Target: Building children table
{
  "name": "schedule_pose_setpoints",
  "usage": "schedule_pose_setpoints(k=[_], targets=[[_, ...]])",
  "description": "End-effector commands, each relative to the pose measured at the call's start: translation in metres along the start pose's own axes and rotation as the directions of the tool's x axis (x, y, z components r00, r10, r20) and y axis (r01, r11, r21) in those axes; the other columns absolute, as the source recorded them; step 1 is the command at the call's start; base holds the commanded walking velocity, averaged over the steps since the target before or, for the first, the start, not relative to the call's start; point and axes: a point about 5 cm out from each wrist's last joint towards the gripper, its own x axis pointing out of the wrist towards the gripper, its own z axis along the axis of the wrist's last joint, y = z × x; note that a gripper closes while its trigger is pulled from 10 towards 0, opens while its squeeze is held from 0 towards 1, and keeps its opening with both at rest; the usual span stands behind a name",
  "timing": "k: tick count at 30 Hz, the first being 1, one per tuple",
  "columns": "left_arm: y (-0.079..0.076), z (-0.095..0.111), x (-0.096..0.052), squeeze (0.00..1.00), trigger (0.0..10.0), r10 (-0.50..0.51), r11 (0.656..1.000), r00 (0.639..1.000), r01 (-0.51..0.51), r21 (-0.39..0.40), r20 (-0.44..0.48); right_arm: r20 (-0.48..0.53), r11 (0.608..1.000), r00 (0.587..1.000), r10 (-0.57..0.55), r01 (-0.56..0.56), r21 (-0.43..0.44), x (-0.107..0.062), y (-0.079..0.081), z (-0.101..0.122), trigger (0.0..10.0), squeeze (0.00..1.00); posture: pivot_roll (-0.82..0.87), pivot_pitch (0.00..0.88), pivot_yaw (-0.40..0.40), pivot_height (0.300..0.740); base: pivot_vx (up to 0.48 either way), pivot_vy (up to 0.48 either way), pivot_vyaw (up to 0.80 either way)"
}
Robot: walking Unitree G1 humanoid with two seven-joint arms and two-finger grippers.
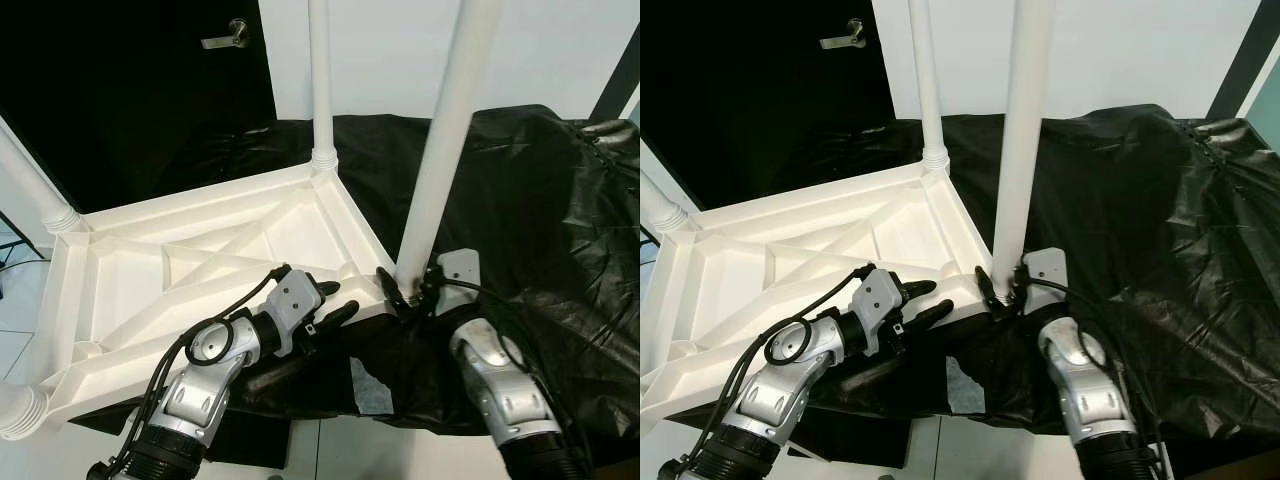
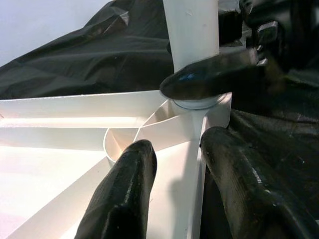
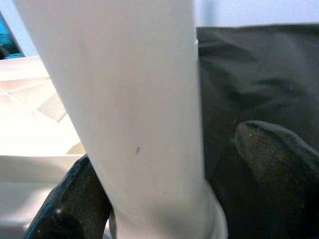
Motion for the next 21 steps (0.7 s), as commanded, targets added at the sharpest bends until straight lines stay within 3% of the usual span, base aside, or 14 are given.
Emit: schedule_pose_setpoints(k=[1,2,5,8,10,15,16,21], targets=[[0.000,-0.002,0.000,0.00,10.0,0.007,1.000,1.000,-0.007,0.004,-0.011,0.007,0.997,0.998,0.070,-0.070,0.015,0.003,-0.002,0.001,10.0,0.00,-0.04,0.000,0.043,0.740,0.000,0.000,0.00],[0.000,-0.002,0.000,0.00,10.0,0.007,1.000,1.000,-0.007,0.004,-0.011,0.007,0.997,0.998,0.070,-0.070,0.015,0.003,-0.002,0.001,10.0,0.00,-0.04,0.000,0.043,0.740,0.000,0.000,0.00],[-0.001,-0.001,0.001,0.00,10.0,0.012,1.000,1.000,-0.012,0.004,-0.007,-0.014,0.964,0.964,0.265,-0.265,-0.001,0.014,-0.005,0.007,10.0,0.00,-0.03,0.000,0.039,0.740,0.000,0.000,0.00],[-0.001,-0.002,0.001,0.00,10.0,0.014,1.000,1.000,-0.014,0.004,-0.007,-0.019,0.948,0.948,0.317,-0.317,-0.012,0.018,-0.003,0.010,10.0,0.00,-0.03,0.000,0.037,0.740,0.000,0.000,0.00],[0.000,-0.002,0.000,0.00,10.0,0.018,1.000,1.000,-0.018,0.005,-0.007,-0.036,0.912,0.912,0.408,-0.409,-0.035,0.024,0.002,0.014,10.0,0.00,-0.03,0.000,0.033,0.740,0.000,0.000,0.00],[0.000,-0.001,0.000,0.00,10.0,0.021,1.000,1.000,-0.021,0.006,-0.006,-0.055,0.881,0.882,0.468,-0.470,-0.049,0.027,0.004,0.015,10.0,0.00,-0.02,0.000,0.028,0.740,0.000,0.000,0.00],[0.000,-0.001,0.000,0.00,10.0,0.024,1.000,1.000,-0.024,0.007,-0.006,-0.069,0.867,0.868,0.493,-0.496,-0.054,0.027,0.005,0.014,0.0,0.00,-0.02,0.000,0.024,0.740,0.000,0.000,0.00],[-0.002,-0.002,-0.001,0.00,10.0,0.032,1.000,0.999,-0.031,0.002,-0.007,-0.098,0.849,0.849,0.519,-0.525,-0.049,0.023,-0.001,0.010,0.0,0.00,-0.01,0.000,0.017,0.740,0.000,0.000,0.00]])
